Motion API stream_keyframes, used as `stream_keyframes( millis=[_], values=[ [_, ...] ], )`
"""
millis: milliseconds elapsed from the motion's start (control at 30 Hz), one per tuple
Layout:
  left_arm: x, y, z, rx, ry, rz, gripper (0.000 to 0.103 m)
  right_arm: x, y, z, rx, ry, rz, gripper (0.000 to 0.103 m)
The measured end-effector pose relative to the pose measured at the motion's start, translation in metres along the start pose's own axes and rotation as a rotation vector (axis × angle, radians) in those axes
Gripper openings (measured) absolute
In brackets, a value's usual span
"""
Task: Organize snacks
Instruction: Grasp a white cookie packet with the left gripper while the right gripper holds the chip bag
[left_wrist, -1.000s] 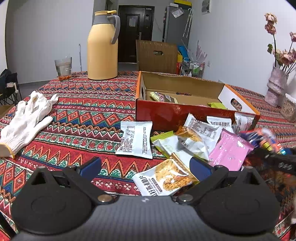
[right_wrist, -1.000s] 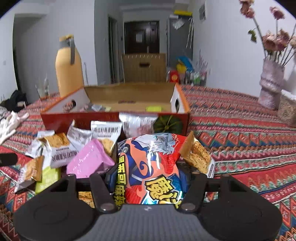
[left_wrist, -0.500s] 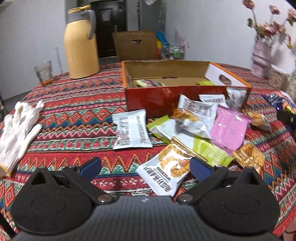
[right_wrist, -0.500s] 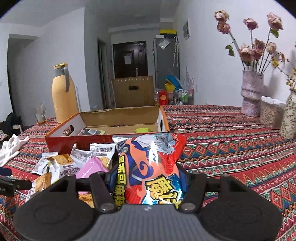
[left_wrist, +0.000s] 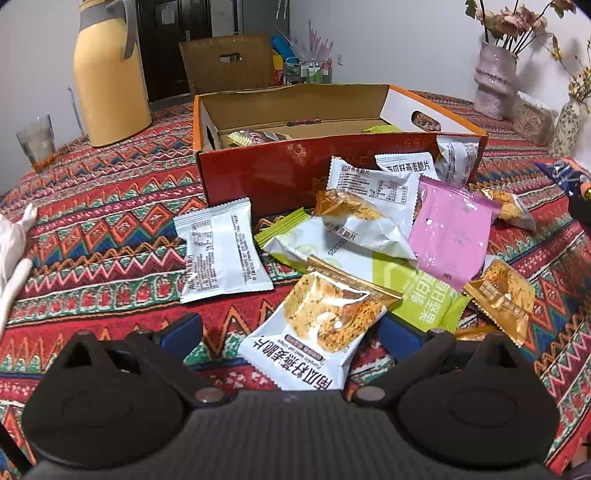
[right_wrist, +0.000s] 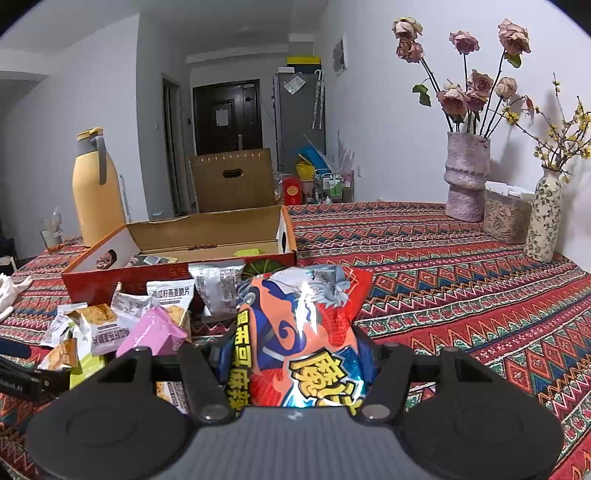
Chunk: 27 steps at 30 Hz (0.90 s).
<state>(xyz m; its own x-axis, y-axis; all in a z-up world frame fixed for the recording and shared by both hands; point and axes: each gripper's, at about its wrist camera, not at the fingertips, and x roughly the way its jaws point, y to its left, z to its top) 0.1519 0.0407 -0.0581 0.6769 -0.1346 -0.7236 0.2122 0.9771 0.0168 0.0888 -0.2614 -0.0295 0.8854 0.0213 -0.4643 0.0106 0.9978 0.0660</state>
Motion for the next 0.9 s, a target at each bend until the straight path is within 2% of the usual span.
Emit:
stream_keyframes(
  millis=[67, 133, 200, 333, 400, 833, 867, 900],
  values=[
    [0.001, 0.000, 0.001, 0.001, 0.001, 0.000, 0.102, 0.001, 0.001, 0.000, -0.001, 0.001, 0.000, 0.060],
    [0.000, -0.001, 0.001, 0.003, -0.001, -0.009, 0.096, 0.002, 0.002, 0.000, -0.003, 0.002, 0.003, 0.060],
    [0.001, -0.002, 0.001, 0.009, 0.004, -0.021, 0.081, 0.002, 0.003, -0.001, -0.002, 0.005, 0.007, 0.060],
    [0.002, -0.006, -0.001, 0.028, -0.002, -0.034, 0.066, 0.003, 0.003, -0.003, -0.001, 0.012, 0.015, 0.060],
    [0.000, -0.007, -0.002, 0.035, -0.009, -0.033, 0.055, 0.002, 0.003, -0.004, -0.001, 0.013, 0.019, 0.060],
    [-0.023, -0.016, -0.011, 0.029, -0.064, -0.024, 0.034, -0.003, 0.003, -0.008, 0.004, 0.017, 0.043, 0.060],
    [-0.025, -0.016, -0.011, 0.026, -0.070, -0.026, 0.022, -0.004, 0.003, -0.009, 0.004, 0.016, 0.044, 0.060],
    [-0.027, -0.016, -0.011, 0.022, -0.072, -0.026, 0.020, -0.004, 0.003, -0.009, 0.004, 0.016, 0.046, 0.060]
  ],
)
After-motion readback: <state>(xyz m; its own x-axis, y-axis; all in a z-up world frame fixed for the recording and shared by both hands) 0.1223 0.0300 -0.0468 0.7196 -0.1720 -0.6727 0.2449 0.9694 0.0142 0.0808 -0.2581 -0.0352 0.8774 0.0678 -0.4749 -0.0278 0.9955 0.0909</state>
